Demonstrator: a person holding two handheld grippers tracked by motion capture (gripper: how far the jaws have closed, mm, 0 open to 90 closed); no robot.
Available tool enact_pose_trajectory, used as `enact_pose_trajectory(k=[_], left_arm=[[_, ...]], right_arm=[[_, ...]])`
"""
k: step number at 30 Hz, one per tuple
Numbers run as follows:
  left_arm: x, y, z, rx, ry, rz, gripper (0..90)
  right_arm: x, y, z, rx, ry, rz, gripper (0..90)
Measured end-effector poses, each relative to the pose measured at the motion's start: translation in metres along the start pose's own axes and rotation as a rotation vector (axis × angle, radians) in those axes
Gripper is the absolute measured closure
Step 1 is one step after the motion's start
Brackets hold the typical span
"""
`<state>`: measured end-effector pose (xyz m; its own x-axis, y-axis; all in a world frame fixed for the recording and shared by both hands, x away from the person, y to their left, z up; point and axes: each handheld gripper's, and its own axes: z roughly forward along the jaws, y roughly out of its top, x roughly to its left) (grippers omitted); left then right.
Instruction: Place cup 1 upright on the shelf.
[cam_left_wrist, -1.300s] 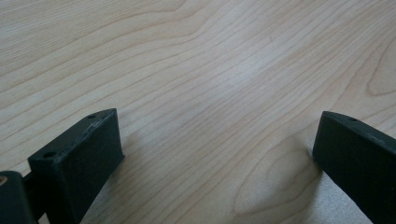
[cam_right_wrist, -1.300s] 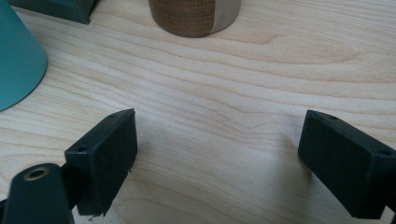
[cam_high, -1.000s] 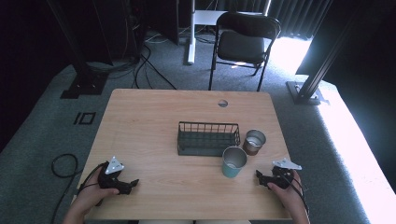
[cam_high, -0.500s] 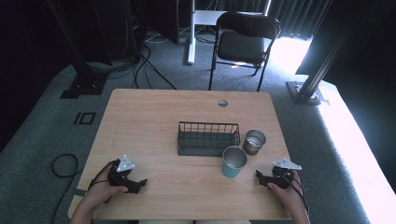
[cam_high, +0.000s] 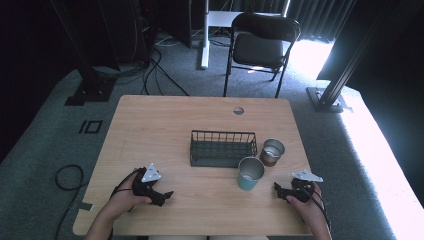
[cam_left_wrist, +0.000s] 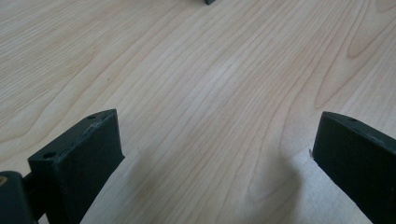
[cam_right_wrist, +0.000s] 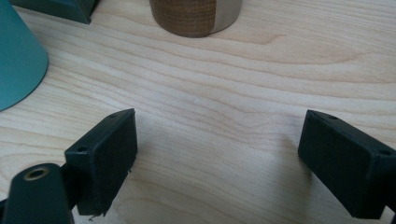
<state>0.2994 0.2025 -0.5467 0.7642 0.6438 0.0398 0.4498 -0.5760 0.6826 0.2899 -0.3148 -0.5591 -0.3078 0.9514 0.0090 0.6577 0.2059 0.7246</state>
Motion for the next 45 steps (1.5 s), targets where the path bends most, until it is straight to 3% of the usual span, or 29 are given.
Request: enact_pose_trajectory(k=[5, 12, 29, 33, 45], left_arm=[[-0.006, 0.009, 0.008, -0.015, -0.019, 0.013, 2.0], [-0.012, 0.021, 0.013, -0.073, -0.053, 0.023, 2.0], [-0.031, 0.049, 0.022, -0.104, -0.117, 0.098, 2.0], [-0.034, 0.055, 0.026, -0.093, -0.123, 0.120, 2.0], [-0.049, 0.073, 0.040, -0.121, -0.168, 0.159, 2.0]], right_arm=[[0.000, 0.000, 0.000, 0.000, 0.000, 0.000, 11.3], [0.000, 0.000, 0.000, 0.000, 0.000, 0.000, 11.3], [0.000, 0.000, 0.000, 0.000, 0.000, 0.000, 11.3], [0.000, 0.000, 0.000, 0.000, 0.000, 0.001, 11.3], [0.000, 0.000, 0.000, 0.000, 0.000, 0.001, 11.3]])
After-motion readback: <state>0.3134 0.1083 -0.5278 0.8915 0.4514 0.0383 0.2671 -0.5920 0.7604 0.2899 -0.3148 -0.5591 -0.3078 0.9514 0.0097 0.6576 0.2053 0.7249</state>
